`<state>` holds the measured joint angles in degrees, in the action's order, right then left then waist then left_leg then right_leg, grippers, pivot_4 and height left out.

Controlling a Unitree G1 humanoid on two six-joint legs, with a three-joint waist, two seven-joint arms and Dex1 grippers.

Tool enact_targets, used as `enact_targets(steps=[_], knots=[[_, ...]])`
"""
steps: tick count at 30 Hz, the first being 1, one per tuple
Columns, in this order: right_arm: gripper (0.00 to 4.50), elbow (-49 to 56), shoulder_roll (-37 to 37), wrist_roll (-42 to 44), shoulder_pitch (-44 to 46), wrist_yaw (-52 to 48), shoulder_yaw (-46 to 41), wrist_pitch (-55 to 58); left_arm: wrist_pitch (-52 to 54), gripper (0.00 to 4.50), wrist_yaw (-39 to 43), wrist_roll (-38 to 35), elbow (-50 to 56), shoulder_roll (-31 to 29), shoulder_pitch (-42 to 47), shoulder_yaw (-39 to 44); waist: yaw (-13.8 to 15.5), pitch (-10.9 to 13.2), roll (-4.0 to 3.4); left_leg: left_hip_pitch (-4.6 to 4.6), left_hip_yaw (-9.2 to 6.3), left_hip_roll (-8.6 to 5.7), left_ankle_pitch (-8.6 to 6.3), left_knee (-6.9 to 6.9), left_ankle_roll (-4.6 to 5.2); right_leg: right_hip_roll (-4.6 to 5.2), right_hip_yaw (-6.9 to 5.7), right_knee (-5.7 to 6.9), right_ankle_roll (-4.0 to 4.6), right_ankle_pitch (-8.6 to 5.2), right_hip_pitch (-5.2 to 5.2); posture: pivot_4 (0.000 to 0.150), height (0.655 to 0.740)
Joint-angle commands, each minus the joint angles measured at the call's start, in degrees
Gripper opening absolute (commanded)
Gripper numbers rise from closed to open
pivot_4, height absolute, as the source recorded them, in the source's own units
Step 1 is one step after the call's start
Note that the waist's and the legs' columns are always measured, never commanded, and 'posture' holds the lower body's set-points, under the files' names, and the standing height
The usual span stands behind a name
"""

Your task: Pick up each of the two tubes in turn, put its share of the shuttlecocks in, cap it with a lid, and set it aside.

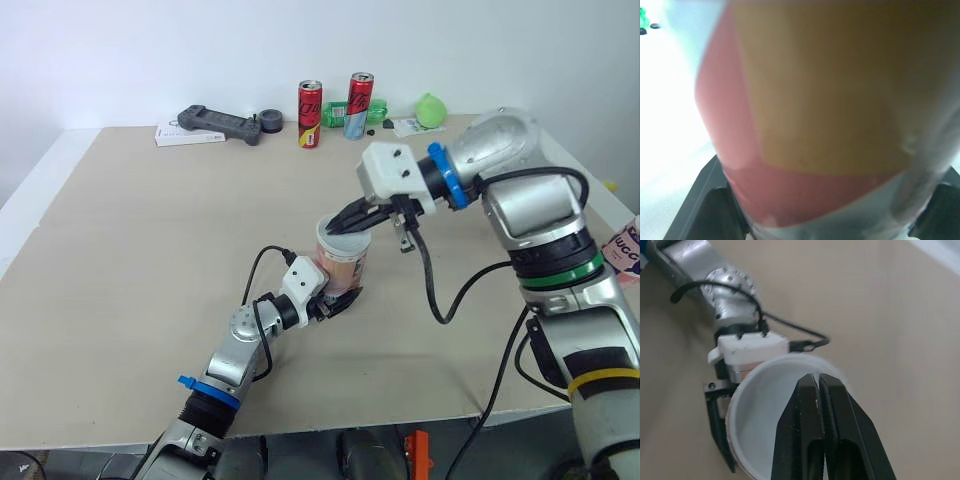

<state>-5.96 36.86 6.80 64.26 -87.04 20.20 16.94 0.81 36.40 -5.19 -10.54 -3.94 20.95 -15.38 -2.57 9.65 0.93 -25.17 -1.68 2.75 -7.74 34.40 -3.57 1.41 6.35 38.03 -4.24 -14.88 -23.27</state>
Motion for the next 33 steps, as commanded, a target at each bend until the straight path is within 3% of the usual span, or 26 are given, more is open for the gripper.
enact_targets(steps=[1,18,23,31,33], knots=[[0.06,1.3,0.2,-0.7,-0.8,-0.5,1.0,-0.5,1.0,3.19,-0.2,0.8,-1.8,-0.1,-0.9,-1.0,0.0,0.0,0.01,0.02,0.00,0.00,0.00,0.00,0.00,0.00,0.00,0.00,0.00,0.00,0.02,0.150,0.7400],[0.06,-3.2,-1.1,-5.4,-6.4,-0.9,6.2,-4.3,1.1,3.19,-0.2,0.7,-1.8,-0.2,-0.8,-0.8,-0.1,-0.6,0.10,0.18,0.00,0.01,-0.01,-0.01,-0.01,-0.02,-0.01,0.00,0.03,-0.03,0.12,0.150,0.7400],[0.06,-3.0,-1.0,-2.2,-6.7,-1.0,2.6,-1.0,1.0,3.19,0.2,0.5,-1.8,-0.2,-0.8,-1.0,-0.1,-1.0,0.37,0.36,0.00,0.02,-0.05,-0.03,-0.07,-0.01,-0.01,0.00,0.06,-0.08,0.16,0.150,0.7400],[0.06,-5.0,1.5,-5.2,-5.2,-0.4,2.8,-2.8,0.0,3.19,1.0,0.4,-2.3,-0.5,-0.1,-0.7,-0.1,-1.0,0.37,0.43,0.00,0.02,-0.15,-0.05,-0.22,0.01,-0.02,0.00,0.09,-0.19,0.21,0.150,0.7400],[0.06,-4.2,0.7,-2.1,-5.2,0.3,0.4,-0.9,-0.6,3.19,0.8,0.4,-2.7,-0.2,0.5,-0.5,-0.1,-1.0,0.37,0.44,0.01,0.02,-0.16,-0.05,-0.24,0.01,-0.02,0.00,0.09,-0.20,0.20,0.150,0.7400]])
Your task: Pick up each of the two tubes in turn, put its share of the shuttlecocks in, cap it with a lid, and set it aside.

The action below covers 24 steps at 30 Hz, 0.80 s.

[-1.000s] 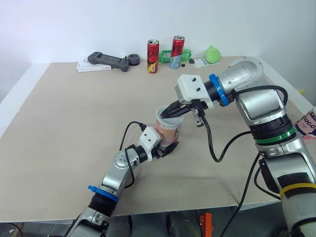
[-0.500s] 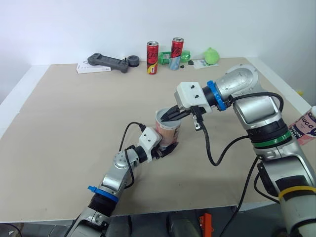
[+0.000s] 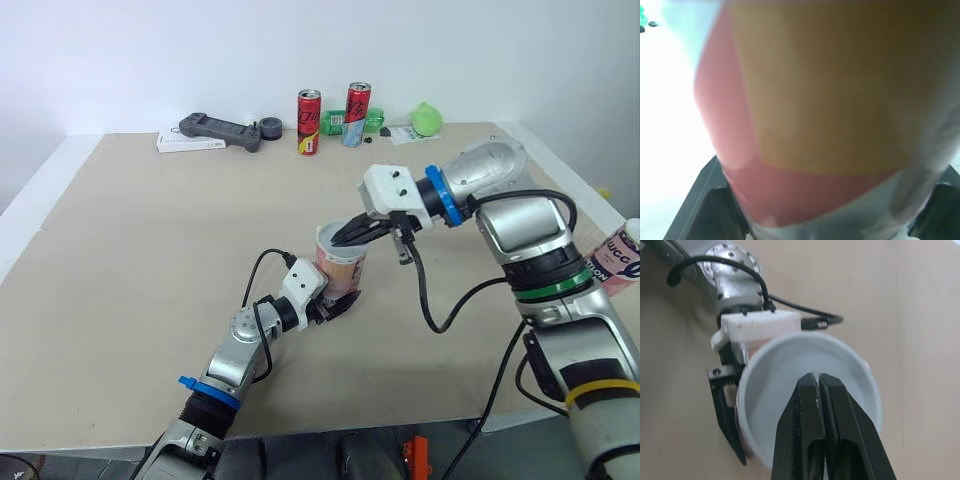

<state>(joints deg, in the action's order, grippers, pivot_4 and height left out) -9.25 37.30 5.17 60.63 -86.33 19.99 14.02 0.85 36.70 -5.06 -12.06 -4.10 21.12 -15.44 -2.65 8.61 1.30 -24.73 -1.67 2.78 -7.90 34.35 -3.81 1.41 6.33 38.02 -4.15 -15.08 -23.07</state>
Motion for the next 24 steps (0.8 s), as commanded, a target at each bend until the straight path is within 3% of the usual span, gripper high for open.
enact_targets(steps=[1,7,8,9,13,14,17,24], knots=[[0.06,-0.4,-0.2,1.9,-1.1,0.3,-1.7,3.6,-0.9,3.19,0.3,0.2,-1.3,0.1,0.5,-0.3,0.0,0.0,0.00,0.00,-0.01,0.00,0.00,0.00,0.00,0.00,0.00,0.00,0.00,0.00,0.01,0.150,0.7400],[0.06,4.2,1.6,17.0,-3.7,3.7,-17.0,16.8,-1.9,3.19,0.5,-0.6,-0.7,0.0,0.4,0.8,0.2,0.2,0.07,-0.51,-0.02,-0.02,0.04,0.04,0.06,0.01,0.02,0.00,-0.02,0.08,-0.23,0.150,0.7400],[0.56,5.9,2.2,20.2,-5.1,4.8,-19.9,20.4,-1.8,3.19,0.8,-1.0,-0.3,-0.2,0.4,0.9,0.2,0.2,0.07,-0.55,-0.08,-0.03,0.01,0.02,0.03,-0.01,0.02,-0.01,0.01,0.05,-0.21,0.150,0.7400],[0.74,7.6,3.0,22.4,-6.7,5.8,-22.2,23.2,-1.7,3.19,1.2,-1.4,0.1,-0.4,0.4,1.1,0.2,0.2,0.08,-0.55,-0.08,-0.03,0.00,0.01,0.03,-0.01,0.01,-0.01,0.00,0.06,-0.21,0.150,0.7400],[2.52,16.0,6.4,25.5,-19.6,10.1,-26.7,28.1,-1.0,4.50,3.1,-3.4,1.9,-1.6,0.3,1.8,0.3,0.2,0.13,-0.56,-0.12,-0.03,-0.28,-0.04,0.14,-0.03,-0.03,0.00,0.05,0.00,-0.19,0.150,0.7400],[3.13,17.9,6.7,25.3,-23.7,11.3,-26.9,27.9,-0.7,4.50,4.3,-4.2,2.7,-2.2,0.1,1.8,0.2,0.2,0.12,-0.56,-0.15,-0.03,-0.37,-0.04,0.24,-0.04,-0.06,-0.01,0.04,-0.10,-0.17,0.150,0.7400],[4.36,21.4,5.0,24.8,-31.8,15.7,-26.5,26.3,0.8,4.50,7.3,-5.8,5.6,-4.5,-0.8,1.7,-0.1,0.3,0.03,-0.54,-0.11,-0.03,-0.50,-0.05,0.33,-0.05,-0.01,0.01,0.01,-0.24,-0.21,0.150,0.7400],[4.44,16.9,-6.9,17.2,-41.0,26.2,-20.6,10.1,7.7,4.50,12.2,-11.0,17.2,-15.1,-6.6,7.0,-0.3,0.4,0.01,-0.39,-0.12,0.04,-0.52,-0.02,0.36,-0.15,-0.01,0.09,-0.23,-0.39,-0.14,0.150,0.7400]])
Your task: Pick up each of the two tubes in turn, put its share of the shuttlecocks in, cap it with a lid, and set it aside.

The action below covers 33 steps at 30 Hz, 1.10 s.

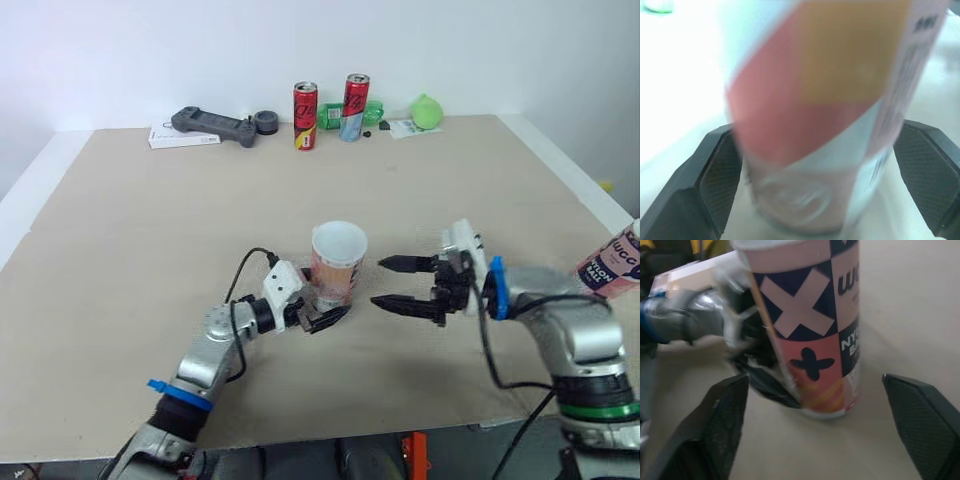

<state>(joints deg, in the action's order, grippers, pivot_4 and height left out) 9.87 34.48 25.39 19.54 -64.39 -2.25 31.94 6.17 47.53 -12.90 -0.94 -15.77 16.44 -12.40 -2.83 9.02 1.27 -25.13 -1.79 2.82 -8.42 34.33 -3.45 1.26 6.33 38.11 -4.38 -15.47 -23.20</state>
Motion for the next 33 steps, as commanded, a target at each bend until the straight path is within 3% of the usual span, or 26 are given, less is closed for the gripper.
enact_targets(steps=[1,7,13,28,31,33], knots=[[4.44,-4.0,-6.5,-4.1,0.4,5.6,2.9,-10.2,3.9,4.50,1.7,-4.6,8.2,-5.4,-3.3,5.7,-0.4,0.1,0.07,0.02,0.03,0.05,0.00,0.03,0.00,-0.01,0.01,0.00,0.01,0.03,-0.01,0.150,0.7400],[4.44,-13.6,-15.9,-8.6,4.6,8.7,8.7,-19.8,10.0,4.50,0.2,-10.1,16.8,-12.5,-10.1,14.4,-0.5,0.3,0.13,0.02,0.08,0.09,0.11,0.09,-0.11,0.02,0.01,0.00,0.24,0.04,-0.02,0.150,0.7400],[4.44,-25.3,-21.3,-10.8,9.8,8.9,10.4,-26.8,12.4,4.50,-3.2,-11.8,22.4,-13.8,-14.6,18.4,0.1,0.4,0.29,-0.02,0.08,0.10,0.13,0.07,-0.15,0.03,0.00,-0.02,0.26,0.04,0.00,0.150,0.7400],[4.44,-26.9,-20.6,-10.8,9.2,8.8,9.9,-29.2,12.3,4.50,-7.5,-12.1,25.7,-13.4,-16.5,19.7,0.1,0.4,0.30,0.01,0.08,0.15,0.10,0.01,-0.18,-0.02,-0.03,-0.01,0.32,0.04,-0.03,0.150,0.7400],[3.65,-26.8,-20.8,-11.0,9.1,8.8,10.3,-29.3,12.1,4.50,-7.1,-11.9,24.7,-13.4,-15.3,19.2,0.1,0.4,0.30,0.01,0.08,0.15,0.11,0.01,-0.18,-0.02,-0.03,-0.01,0.29,0.06,-0.02,0.150,0.7400],[2.86,-26.4,-20.8,-10.8,9.0,8.7,10.3,-28.8,12.0,4.50,-6.8,-11.8,23.9,-13.5,-14.3,19.0,0.1,0.4,0.30,0.01,0.09,0.15,0.11,0.02,-0.18,-0.02,-0.03,-0.01,0.25,0.09,-0.02,0.150,0.7400]])
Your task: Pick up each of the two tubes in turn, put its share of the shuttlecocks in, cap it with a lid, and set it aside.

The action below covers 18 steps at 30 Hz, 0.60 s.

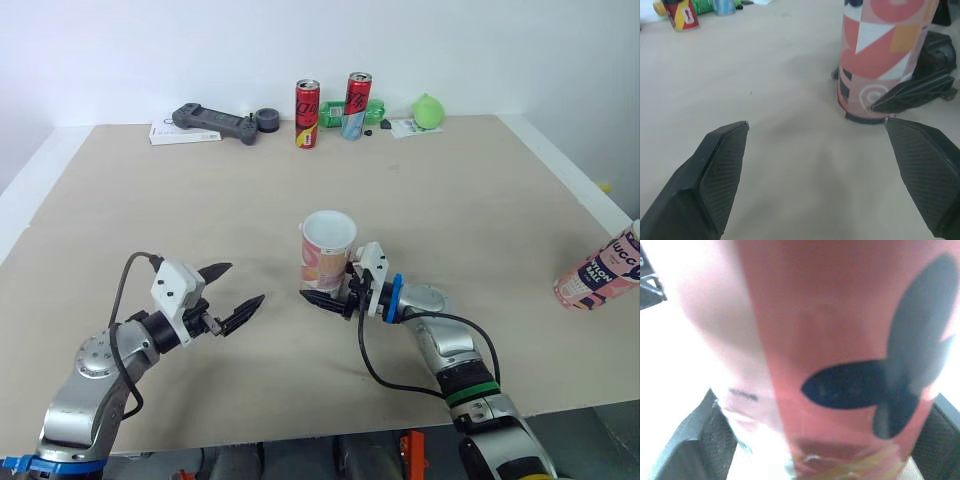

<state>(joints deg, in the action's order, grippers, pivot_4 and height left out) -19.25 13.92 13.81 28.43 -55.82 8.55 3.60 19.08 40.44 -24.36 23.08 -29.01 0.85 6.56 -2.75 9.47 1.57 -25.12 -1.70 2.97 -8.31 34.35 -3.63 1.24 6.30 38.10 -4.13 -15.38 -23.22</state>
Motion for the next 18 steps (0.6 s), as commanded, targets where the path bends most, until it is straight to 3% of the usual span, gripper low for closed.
enact_targets(steps=[1,7,14,18], knots=[[2.86,3.1,-0.2,0.9,-0.1,0.4,-0.6,-0.3,-1.0,4.50,0.5,-0.3,-0.4,-0.3,1.7,0.0,0.0,0.0,0.00,0.00,0.00,0.00,0.00,0.00,0.00,0.00,0.00,0.00,-0.07,0.04,0.00,0.150,0.7400],[2.86,7.2,0.9,3.3,-1.9,3.5,-4.4,1.5,-1.4,4.50,1.4,-0.4,-1.6,-0.1,3.3,-0.7,0.0,0.0,0.00,-0.02,-0.01,0.00,0.00,-0.01,0.00,-0.01,0.00,0.00,-0.12,0.06,-0.01,0.150,0.7400],[2.86,3.5,3.0,1.6,-0.5,34.3,-25.6,-3.1,-0.9,4.50,0.7,0.6,-3.2,3.3,11.0,-6.1,0.4,0.1,-0.02,-0.13,0.05,-0.08,0.11,0.12,-0.14,0.07,0.06,-0.06,-0.10,0.13,0.02,0.150,0.7400],[2.86,-2.4,5.9,-2.2,0.1,46.0,-30.9,-5.7,-0.6,4.50,2.0,1.8,-4.6,5.8,15.2,-11.5,0.2,0.1,-0.02,-0.11,0.03,-0.09,0.13,0.10,-0.10,0.06,0.07,-0.04,-0.25,0.29,0.03,0.150,0.7400]])
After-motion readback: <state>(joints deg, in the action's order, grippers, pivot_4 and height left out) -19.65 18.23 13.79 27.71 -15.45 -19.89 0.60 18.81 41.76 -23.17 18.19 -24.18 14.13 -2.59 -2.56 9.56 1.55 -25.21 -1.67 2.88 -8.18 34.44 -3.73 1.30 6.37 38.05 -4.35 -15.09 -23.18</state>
